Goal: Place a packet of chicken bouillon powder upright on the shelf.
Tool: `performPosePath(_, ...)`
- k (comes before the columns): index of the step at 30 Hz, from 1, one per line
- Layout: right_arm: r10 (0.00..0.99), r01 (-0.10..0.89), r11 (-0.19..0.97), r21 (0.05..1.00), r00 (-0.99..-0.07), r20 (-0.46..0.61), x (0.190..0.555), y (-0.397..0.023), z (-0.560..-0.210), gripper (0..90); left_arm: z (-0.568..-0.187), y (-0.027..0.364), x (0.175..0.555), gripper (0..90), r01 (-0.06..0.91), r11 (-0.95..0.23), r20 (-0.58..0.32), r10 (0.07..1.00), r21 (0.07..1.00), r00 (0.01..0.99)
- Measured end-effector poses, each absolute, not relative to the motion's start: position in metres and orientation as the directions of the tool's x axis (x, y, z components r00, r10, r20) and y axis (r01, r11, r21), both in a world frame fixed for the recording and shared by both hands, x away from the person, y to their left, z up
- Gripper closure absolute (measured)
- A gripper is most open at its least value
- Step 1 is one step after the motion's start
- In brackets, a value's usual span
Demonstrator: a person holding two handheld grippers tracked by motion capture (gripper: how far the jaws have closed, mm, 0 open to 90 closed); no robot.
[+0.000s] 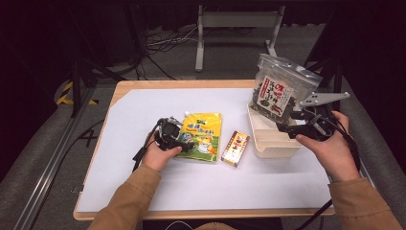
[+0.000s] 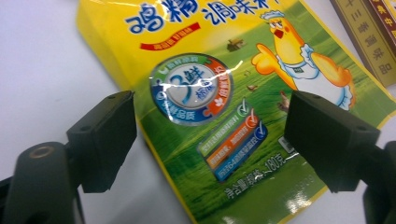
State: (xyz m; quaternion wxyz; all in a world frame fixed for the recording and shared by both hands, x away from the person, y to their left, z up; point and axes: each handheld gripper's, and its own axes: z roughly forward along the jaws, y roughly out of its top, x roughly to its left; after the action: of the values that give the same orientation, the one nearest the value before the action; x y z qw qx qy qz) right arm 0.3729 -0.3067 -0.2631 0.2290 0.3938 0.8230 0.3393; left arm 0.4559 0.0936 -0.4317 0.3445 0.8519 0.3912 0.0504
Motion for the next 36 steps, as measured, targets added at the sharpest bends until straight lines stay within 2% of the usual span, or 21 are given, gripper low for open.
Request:
performPosePath(5, 0.801, 0.496, 0.463, 0.735, -0.589, -0.108, 0.373, -0.305, -0.265, 36.4, -0.435, 0.093, 0.458, 14.0, 0.647, -0.450, -0.214, 0.694, 0.616, 0.687)
performPosePath(11, 0.800, 0.495, 0.460, 0.737, -0.592, -0.102, 0.373, -0.303, -0.266, 36.0, -0.437, 0.092, 0.458, 17.2, 0.654, -0.448, -0.233, 0.687, 0.610, 0.688)
performPosePath(15, 0.798, 0.489, 0.457, 0.743, -0.595, -0.099, 0.373, -0.302, -0.265, 35.8, -0.438, 0.091, 0.455, 26.9, 0.664, -0.432, -0.261, 0.681, 0.610, 0.684)
performPosePath(22, 0.792, 0.480, 0.463, 0.745, -0.602, -0.103, 0.371, -0.300, -0.264, 35.7, -0.434, 0.084, 0.446, 52.3, 0.630, -0.454, -0.184, 0.701, 0.630, 0.689)
performPosePath(23, 0.792, 0.480, 0.462, 0.746, -0.602, -0.103, 0.371, -0.299, -0.265, 35.7, -0.433, 0.084, 0.445, 52.3, 0.621, -0.459, -0.168, 0.703, 0.635, 0.691)
performPosePath(27, 0.790, 0.485, 0.466, 0.740, -0.605, -0.102, 0.373, -0.298, -0.268, 36.0, -0.432, 0.081, 0.441, 63.3, 0.597, -0.468, -0.126, 0.709, 0.651, 0.694)
performPosePath(36, 0.778, 0.477, 0.484, 0.733, -0.619, -0.111, 0.373, -0.294, -0.271, 37.9, -0.431, 0.084, 0.440, 71.4, 0.590, -0.455, -0.138, 0.703, 0.668, 0.698)
